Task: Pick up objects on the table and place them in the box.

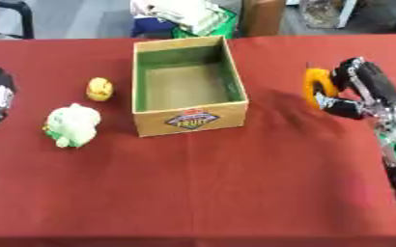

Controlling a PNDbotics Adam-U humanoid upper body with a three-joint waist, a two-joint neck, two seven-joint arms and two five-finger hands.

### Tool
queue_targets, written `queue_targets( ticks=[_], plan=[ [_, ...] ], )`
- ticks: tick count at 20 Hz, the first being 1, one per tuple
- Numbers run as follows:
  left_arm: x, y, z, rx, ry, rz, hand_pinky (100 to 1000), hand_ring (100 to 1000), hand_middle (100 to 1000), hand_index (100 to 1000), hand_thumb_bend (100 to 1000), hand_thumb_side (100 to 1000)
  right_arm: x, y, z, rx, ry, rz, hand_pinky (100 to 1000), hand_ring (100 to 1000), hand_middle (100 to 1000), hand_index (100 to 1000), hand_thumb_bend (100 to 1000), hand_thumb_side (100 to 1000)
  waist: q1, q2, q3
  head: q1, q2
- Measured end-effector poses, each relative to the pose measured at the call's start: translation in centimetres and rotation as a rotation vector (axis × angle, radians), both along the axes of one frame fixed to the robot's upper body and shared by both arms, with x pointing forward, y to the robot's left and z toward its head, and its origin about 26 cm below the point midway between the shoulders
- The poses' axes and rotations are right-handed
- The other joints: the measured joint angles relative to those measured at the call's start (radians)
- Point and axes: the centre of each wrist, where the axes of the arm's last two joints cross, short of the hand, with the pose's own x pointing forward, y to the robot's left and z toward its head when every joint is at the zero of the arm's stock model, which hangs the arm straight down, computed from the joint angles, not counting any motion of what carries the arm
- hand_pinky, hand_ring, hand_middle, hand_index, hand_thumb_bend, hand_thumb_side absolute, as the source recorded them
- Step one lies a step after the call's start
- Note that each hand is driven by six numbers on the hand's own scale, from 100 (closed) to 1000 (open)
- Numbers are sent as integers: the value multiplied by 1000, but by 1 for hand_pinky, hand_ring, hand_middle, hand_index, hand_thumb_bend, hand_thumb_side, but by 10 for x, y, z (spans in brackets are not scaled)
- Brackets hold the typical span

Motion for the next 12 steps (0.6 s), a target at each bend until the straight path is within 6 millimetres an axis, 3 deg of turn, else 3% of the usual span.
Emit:
queue_targets(
  ticks=[6,12],
  plan=[
    [0,0,0,1,3,-5,714,590,538,670,227,204,16,41,52,2,-80,181,423,413,270,364,100,233,0,0,17,-8,0],
    [2,-4,3,1,-5,-24,714,590,538,670,228,204,27,75,75,-40,-87,302,445,440,301,401,100,265,1,11,57,-21,-4]
  ],
)
